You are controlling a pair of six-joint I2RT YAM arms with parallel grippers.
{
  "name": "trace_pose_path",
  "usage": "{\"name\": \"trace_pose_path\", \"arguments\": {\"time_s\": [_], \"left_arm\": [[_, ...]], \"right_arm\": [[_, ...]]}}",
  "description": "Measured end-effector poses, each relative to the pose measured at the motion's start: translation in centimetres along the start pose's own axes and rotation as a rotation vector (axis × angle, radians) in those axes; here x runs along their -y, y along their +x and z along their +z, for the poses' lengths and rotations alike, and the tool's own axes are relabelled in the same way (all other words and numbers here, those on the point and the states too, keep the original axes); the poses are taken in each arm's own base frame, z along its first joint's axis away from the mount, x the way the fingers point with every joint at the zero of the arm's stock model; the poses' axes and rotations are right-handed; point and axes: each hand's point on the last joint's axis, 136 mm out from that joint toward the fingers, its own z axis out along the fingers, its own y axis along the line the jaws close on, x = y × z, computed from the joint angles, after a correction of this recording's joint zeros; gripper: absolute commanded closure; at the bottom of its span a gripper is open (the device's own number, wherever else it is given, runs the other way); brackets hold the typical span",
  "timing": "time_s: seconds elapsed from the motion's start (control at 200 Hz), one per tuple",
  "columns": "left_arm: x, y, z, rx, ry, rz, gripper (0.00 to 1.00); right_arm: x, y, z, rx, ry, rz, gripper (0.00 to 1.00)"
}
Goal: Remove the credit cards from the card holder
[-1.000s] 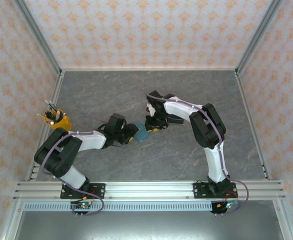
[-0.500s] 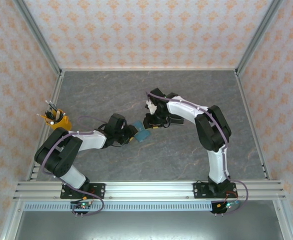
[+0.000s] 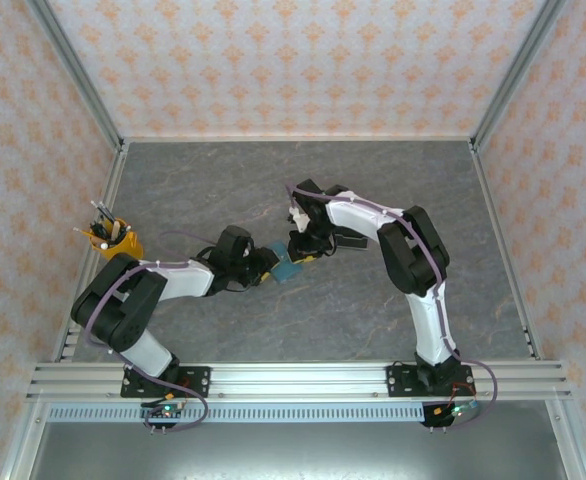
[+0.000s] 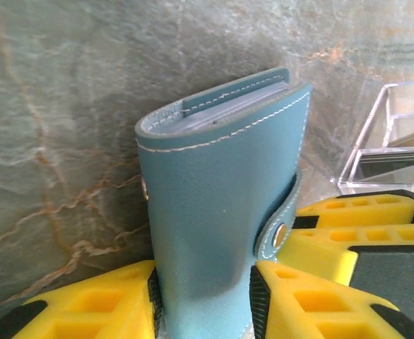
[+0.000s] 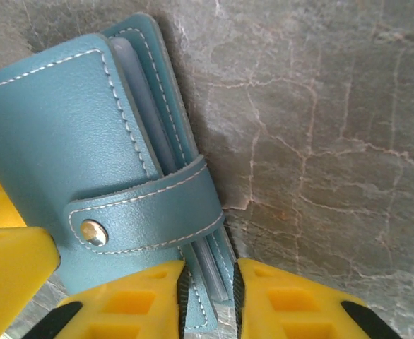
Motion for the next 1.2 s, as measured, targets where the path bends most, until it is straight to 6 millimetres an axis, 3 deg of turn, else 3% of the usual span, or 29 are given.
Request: {"name": "trace_pose_path", "arguments": {"time_s": [0.225, 0.45, 0.571, 0.806, 1.201], "left_arm": [[1.8, -0.3, 0.2, -0.007, 0.087, 0.020, 0.65], [2.5, -0.3, 0.2, -0.007, 0.114, 0.053, 0.89], [2.9, -0.3, 0.0, -0.008, 0.124, 0.083, 1.00], [3.5, -0.3, -0.5, -0.007, 0.128, 0.149, 1.00], [4.7, 0.4, -1.2, -0.037, 0.161, 0.237, 1.00]], "right_arm": [[0.4, 0.0, -0.1, -0.001, 0.021, 0.005, 0.74], [0.7, 0.1, -0.5, 0.027, 0.042, 0.029, 0.72], [0.6, 0.6, -2.0, 0.087, 0.048, 0.053, 0.64], [-1.2, -0.2, -6.0, 0.251, -0.005, 0.106, 0.58], [-3.0, -1.8, -6.0, 0.309, -0.141, 0.254, 0.61]]}}
